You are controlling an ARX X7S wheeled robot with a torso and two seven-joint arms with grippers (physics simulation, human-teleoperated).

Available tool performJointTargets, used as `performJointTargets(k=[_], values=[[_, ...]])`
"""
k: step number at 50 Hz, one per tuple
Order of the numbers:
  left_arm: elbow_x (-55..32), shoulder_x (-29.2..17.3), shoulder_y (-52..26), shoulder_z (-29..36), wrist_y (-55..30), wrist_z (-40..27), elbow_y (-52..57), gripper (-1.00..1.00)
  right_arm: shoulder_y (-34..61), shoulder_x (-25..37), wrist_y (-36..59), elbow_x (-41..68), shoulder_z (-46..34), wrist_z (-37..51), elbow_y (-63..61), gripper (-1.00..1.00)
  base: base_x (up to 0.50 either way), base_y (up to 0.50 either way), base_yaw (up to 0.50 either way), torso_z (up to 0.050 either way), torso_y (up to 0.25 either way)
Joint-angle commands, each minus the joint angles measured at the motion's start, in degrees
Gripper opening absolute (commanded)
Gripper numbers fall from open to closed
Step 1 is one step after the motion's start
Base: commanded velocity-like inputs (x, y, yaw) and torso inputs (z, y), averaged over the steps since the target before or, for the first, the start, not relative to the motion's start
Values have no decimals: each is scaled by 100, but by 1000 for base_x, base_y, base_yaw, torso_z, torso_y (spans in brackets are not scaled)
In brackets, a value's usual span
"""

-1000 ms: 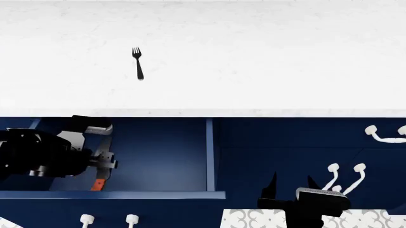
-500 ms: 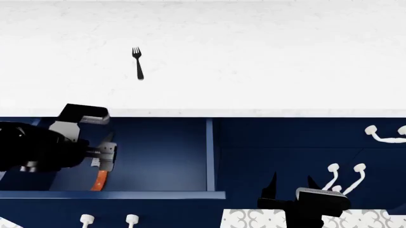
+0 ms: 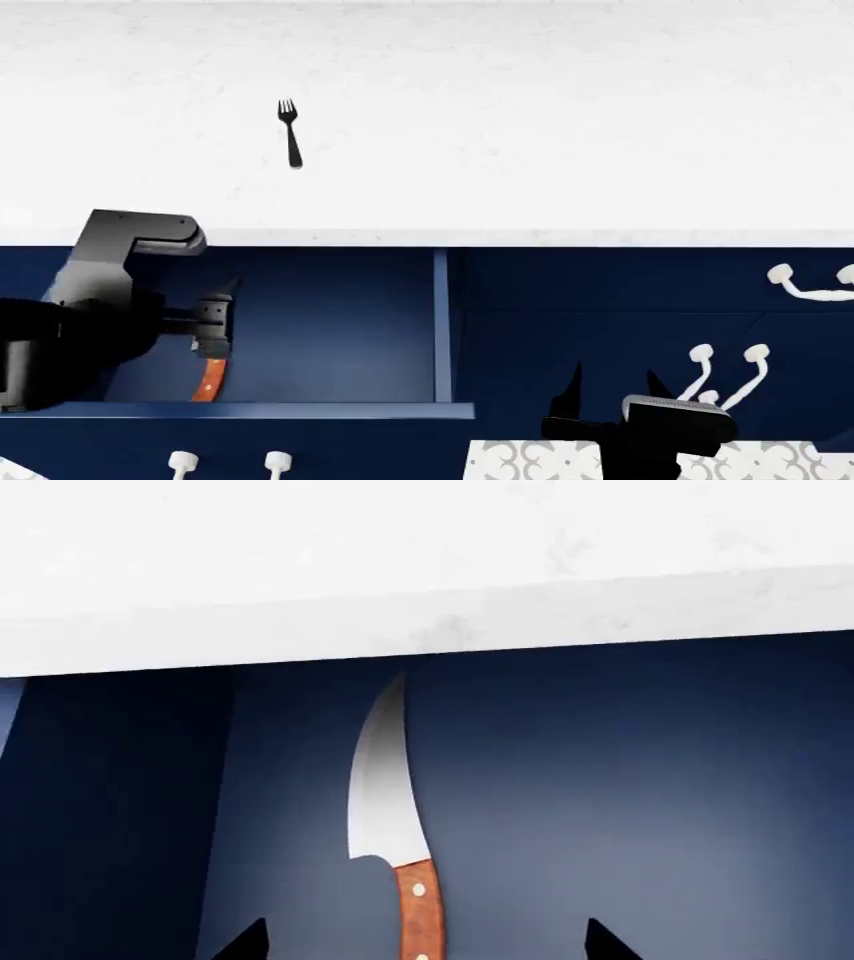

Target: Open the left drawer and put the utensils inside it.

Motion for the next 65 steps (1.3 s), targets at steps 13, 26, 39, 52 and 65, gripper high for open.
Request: performJointTargets(k=[13, 26, 39, 52, 65], values=[[-312, -634, -486, -610, -150, -754, 1538, 100, -24, 16, -20, 3, -28, 29, -49, 100, 0, 0, 0, 0, 0], [-911, -338, -1417, -804, -847, -1442, 1563, 100, -22, 28, -24, 18, -49, 44, -48, 100, 0, 0, 0, 0, 0], [-599, 373, -2011, -828, -1198, -1199, 801, 100, -19, 40, -30, 33, -69, 58, -46, 100, 0, 0, 0, 0, 0], [224, 1324, -2190, -688, -1050, -526, -280, 100, -16, 52, -34, 48, -89, 72, -44, 100, 0, 0, 0, 0, 0], [1725, 2746, -2214, -132, -448, 803, -2467, 100, -13, 64, -39, 62, -109, 87, -42, 100, 0, 0, 0, 0, 0]])
